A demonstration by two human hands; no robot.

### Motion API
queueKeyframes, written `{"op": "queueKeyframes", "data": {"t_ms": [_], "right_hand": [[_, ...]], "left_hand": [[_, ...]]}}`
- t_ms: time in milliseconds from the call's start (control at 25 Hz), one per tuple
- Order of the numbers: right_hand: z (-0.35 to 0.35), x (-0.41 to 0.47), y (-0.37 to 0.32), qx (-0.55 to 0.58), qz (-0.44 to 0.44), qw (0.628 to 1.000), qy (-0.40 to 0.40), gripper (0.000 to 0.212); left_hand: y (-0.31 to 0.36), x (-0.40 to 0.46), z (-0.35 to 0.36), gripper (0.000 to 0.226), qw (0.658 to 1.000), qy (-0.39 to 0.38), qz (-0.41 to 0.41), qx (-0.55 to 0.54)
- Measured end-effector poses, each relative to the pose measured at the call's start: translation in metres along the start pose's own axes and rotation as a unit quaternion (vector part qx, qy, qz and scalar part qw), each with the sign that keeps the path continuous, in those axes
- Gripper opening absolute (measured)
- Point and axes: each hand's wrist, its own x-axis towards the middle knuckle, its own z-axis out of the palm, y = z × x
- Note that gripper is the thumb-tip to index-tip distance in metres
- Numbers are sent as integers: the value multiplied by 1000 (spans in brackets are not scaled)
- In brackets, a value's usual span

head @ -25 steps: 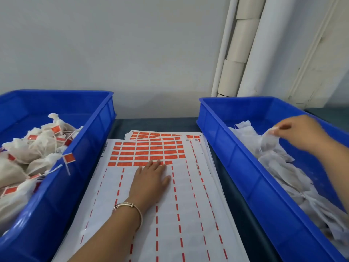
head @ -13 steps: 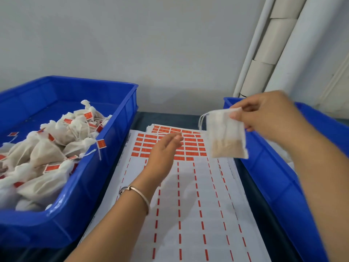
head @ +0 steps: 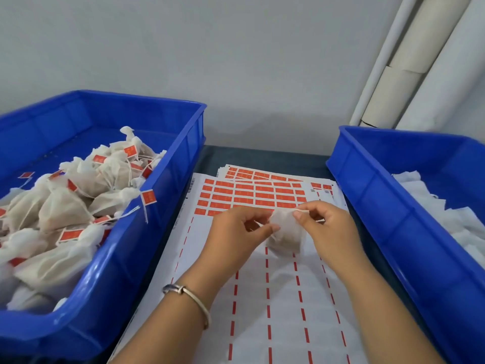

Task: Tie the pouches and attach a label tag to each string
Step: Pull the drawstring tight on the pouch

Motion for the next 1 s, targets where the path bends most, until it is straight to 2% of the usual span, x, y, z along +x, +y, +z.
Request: {"op": "queueKeyframes", "data": {"t_ms": [160, 240, 320, 440, 560, 680, 880, 1000], "right_hand": [[8, -5, 12, 34, 8, 999, 8, 13], [7, -10, 13, 44, -26, 999, -6, 22], [9, -17, 11, 17, -91, 995, -46, 36], [14, -23, 6, -19, -139, 986, -84, 33], [15, -26, 4, 18, -126, 986, -107, 40], [16, -27, 3, 21, -110, 989, -96, 48], [16, -27, 4, 29, -110, 992, -55, 20], [16, -28, 5, 56, -109, 990, -66, 10]], "left_hand": [[-3, -3, 6, 15, 996, 7, 4, 85], [-1, -3, 7, 6, 996, 12, 6, 92], [1, -3, 6, 10, 996, 10, 12, 83], [3, -7, 5, 18, 996, 0, 35, 82], [2, -8, 4, 13, 993, 7, 69, 93], [0, -9, 5, 15, 986, 11, 99, 132], [-1, -8, 0, 16, 978, 54, 122, 161], [-1, -9, 0, 16, 976, 62, 127, 166]]}}
